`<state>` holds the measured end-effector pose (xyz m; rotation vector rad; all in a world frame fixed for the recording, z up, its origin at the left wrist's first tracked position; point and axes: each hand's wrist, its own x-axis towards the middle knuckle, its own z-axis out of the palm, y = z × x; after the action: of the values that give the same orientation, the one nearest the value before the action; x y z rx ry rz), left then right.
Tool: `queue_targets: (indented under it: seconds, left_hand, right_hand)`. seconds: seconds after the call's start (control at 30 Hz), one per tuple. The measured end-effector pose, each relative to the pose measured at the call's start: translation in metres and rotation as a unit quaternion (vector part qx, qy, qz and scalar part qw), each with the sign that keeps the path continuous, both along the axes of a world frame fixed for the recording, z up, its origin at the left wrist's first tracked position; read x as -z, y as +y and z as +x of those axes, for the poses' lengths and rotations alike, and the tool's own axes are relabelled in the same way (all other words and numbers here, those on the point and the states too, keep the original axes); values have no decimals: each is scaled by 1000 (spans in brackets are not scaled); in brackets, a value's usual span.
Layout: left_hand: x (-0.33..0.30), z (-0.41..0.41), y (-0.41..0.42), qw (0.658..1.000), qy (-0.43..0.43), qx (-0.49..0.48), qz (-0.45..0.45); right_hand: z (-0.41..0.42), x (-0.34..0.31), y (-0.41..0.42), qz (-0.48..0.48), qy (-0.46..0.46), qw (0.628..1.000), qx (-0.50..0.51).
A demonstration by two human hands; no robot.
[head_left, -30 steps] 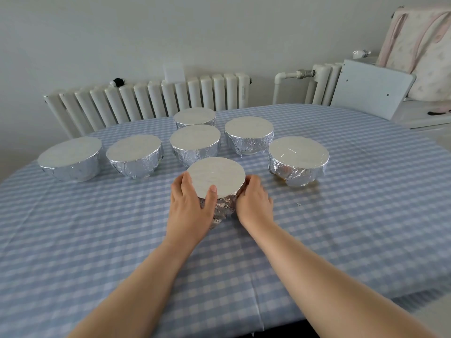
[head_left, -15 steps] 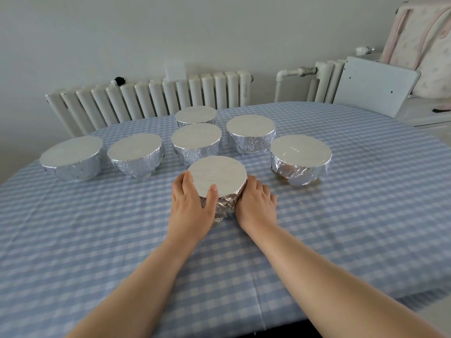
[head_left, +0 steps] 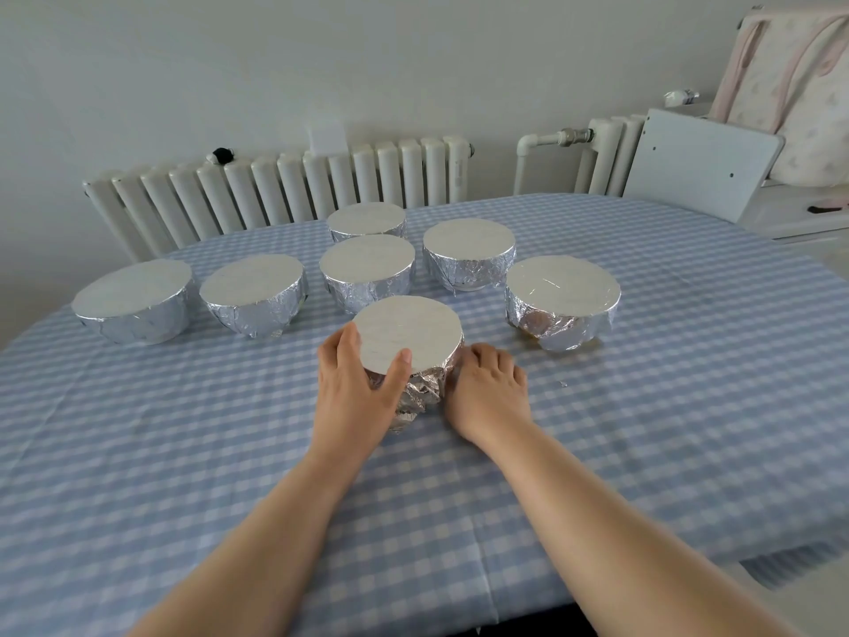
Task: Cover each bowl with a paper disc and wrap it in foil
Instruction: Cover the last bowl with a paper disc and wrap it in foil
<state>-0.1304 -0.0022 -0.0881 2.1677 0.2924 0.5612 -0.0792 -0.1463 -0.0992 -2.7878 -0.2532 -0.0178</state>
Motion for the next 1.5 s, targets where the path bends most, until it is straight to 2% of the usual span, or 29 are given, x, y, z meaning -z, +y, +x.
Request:
queue_targets:
  seconds: [0.07, 0.23, 0.33, 0.43, 0.5, 0.57, 0.63, 0.8, 0.9, 1.0, 1.13, 1.27, 1.33, 1.5]
  left_hand:
    - [-1, 0, 1, 1000, -2, 1, -3]
    - [-2, -1, 3, 1000, 10, -4, -3]
    - [-3, -1, 3, 1000, 13, -3, -1]
    - [-3, -1, 2, 1000, 19, -4, 6]
    - [-3, -1, 1, 1000, 19, -6, 4]
    - [-3, -1, 0, 1000, 18, -6, 1]
    - [-4, -1, 0, 1000, 19, -7, -6]
    - [-2, -5, -5, 1000, 1, -9, 3]
    - [1, -10, -6, 999, -4, -5, -48]
    - [-1, -8, -2, 996, -24, -18, -79]
    - [-18, 6, 12, 998, -40, 18, 42]
    - [-23, 19, 15, 979, 43, 108, 168]
    - [-22, 18, 11, 975, 76, 111, 177]
    - [-23, 14, 6, 982, 74, 86, 149]
  right_hand:
    - [0, -6, -10, 23, 38, 999, -16]
    - [-15, -20, -11, 217, 23, 976, 11]
    - [-21, -17, -6, 216, 39, 975, -36]
    - [-19, -13, -6, 178, 71, 981, -37]
    - [-19, -15, -8, 229, 73, 971, 16]
    - [-24, -17, -6, 318, 13, 946, 58]
    - [-32, -22, -1, 376, -27, 925, 47]
    - [-16, -27, -2, 396, 25, 918, 23]
    - [0, -33, -10, 396, 26, 918, 16]
    - [2, -36, -15, 434, 9, 901, -11]
    - [-6, -23, -11, 464, -1, 885, 21]
    - [-16, -13, -1, 463, -4, 885, 47]
    - [-19, -11, 2, 453, 12, 890, 52]
    - [-20, -10, 5, 454, 21, 888, 68]
